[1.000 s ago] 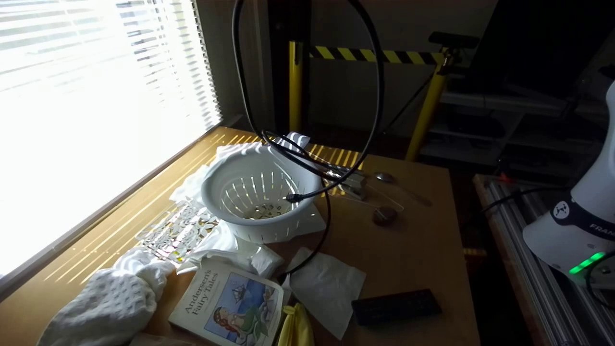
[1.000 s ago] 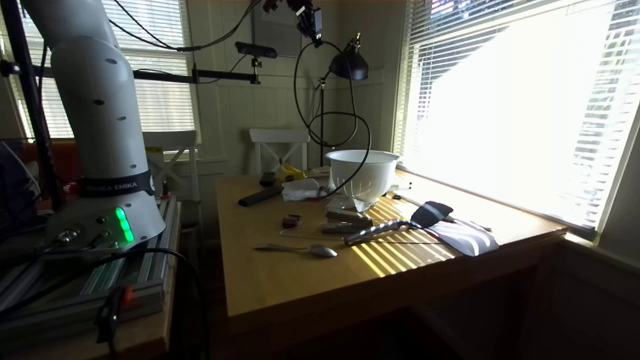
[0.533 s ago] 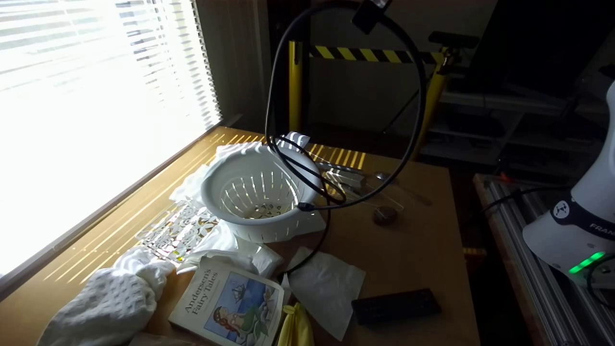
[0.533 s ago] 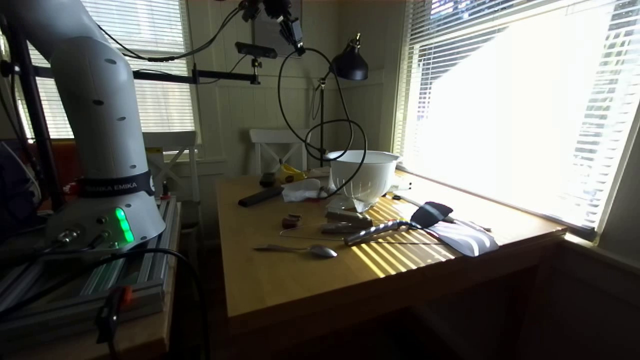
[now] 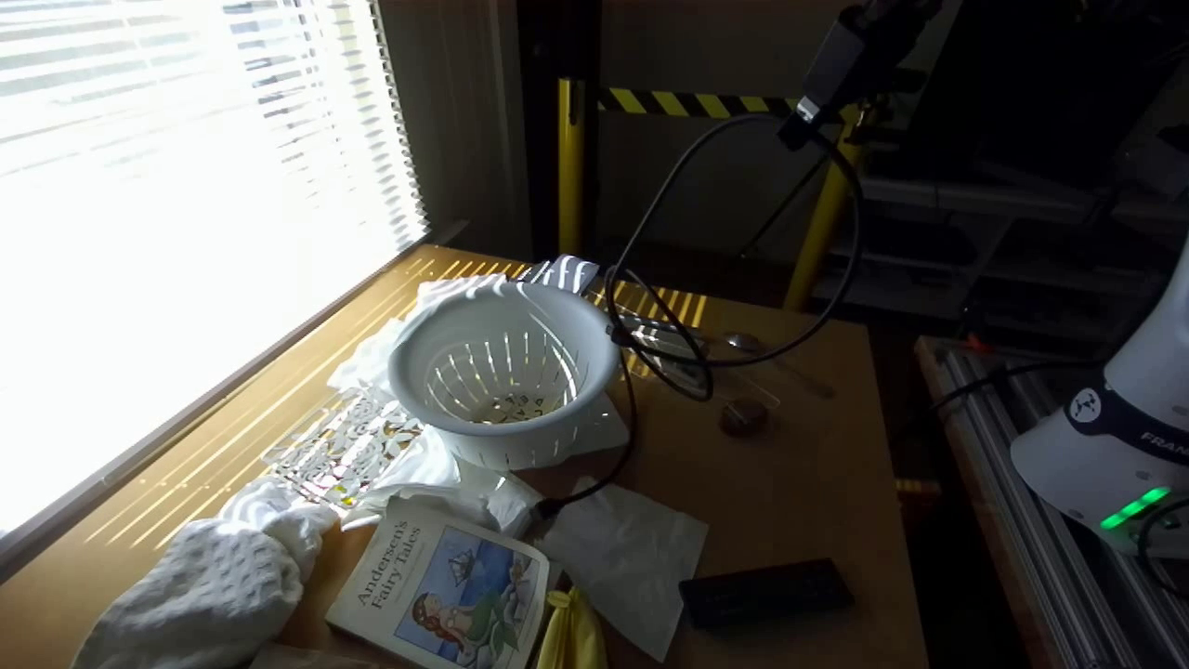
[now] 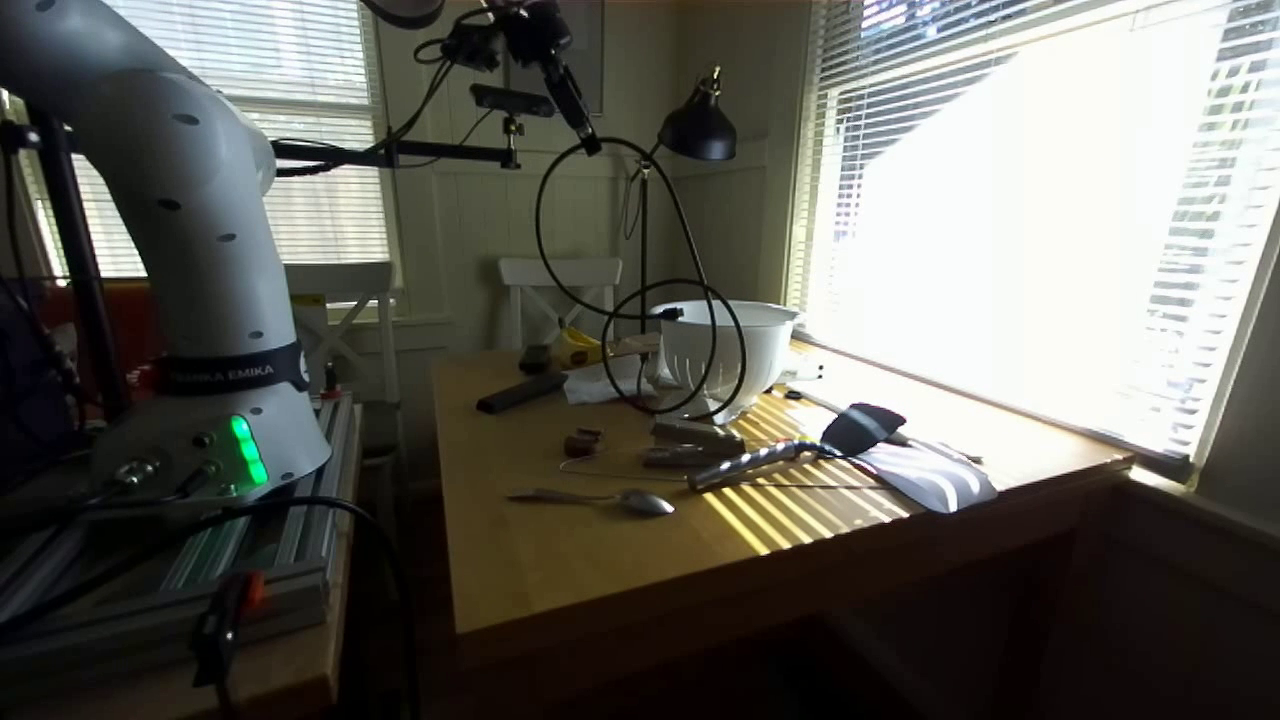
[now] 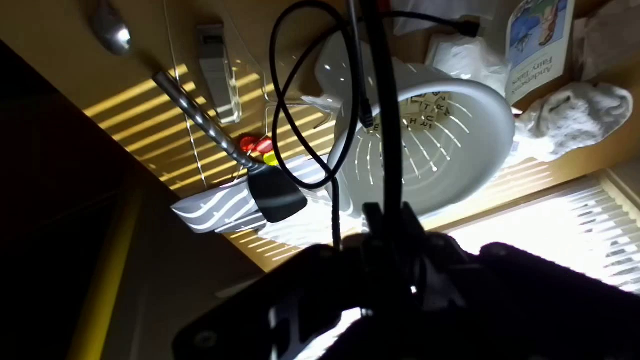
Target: Remove the cable from the basket, then put the spatula in the basket
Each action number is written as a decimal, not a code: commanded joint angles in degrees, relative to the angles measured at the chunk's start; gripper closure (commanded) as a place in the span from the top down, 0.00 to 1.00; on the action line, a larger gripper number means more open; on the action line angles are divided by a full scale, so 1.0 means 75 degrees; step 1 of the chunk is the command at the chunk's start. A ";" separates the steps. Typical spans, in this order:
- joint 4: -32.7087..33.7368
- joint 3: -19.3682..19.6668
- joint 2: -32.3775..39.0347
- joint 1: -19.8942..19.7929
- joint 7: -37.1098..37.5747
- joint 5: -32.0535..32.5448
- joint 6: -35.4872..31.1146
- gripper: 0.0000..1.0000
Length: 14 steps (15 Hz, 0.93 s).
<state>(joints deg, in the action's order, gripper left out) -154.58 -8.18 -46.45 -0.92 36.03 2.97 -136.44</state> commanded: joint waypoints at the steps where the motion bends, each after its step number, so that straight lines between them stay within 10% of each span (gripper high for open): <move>1: -0.0277 0.0595 0.0211 -0.0833 -0.0097 -0.0494 -0.0388 0.02; 5: 0.0050 0.1458 0.1492 -0.0866 -0.0417 -0.1591 -0.1225 0.02; 6: -0.0312 0.0975 0.0612 -0.1239 -0.0323 -0.1142 -0.0717 0.09; 14: 0.0540 0.1459 0.2329 -0.0754 -0.0297 -0.2541 -0.0843 0.02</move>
<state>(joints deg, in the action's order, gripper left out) -154.77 1.60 -34.48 -7.81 33.82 -10.38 -145.02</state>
